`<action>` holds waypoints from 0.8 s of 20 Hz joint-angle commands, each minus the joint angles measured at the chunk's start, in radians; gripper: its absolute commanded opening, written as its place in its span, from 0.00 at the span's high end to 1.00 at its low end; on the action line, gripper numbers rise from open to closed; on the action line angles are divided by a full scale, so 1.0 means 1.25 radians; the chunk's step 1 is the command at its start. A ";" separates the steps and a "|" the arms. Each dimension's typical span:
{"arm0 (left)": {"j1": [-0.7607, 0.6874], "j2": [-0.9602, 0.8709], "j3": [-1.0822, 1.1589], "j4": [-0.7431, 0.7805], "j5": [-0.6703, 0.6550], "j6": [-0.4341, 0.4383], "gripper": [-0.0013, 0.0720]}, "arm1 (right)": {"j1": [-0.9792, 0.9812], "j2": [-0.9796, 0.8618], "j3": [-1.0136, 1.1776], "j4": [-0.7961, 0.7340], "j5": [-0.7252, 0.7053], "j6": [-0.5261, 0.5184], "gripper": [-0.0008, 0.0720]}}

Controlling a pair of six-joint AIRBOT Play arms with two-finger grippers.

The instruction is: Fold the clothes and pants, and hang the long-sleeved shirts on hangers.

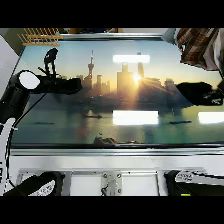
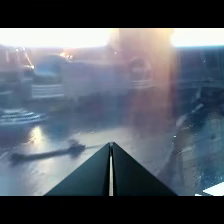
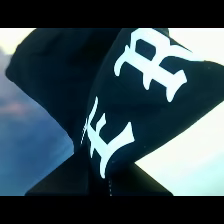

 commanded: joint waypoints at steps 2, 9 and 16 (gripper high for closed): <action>-0.002 0.000 0.000 0.000 0.000 -0.013 0.97 | -0.092 0.054 -0.126 -0.104 0.035 0.107 0.97; -0.035 0.000 0.000 0.003 0.003 -0.013 0.97 | -0.078 0.185 -0.327 -0.137 0.063 0.138 0.88; -0.037 0.000 0.000 0.002 -0.001 -0.013 0.97 | -0.081 0.252 -0.320 -0.189 0.187 0.081 0.25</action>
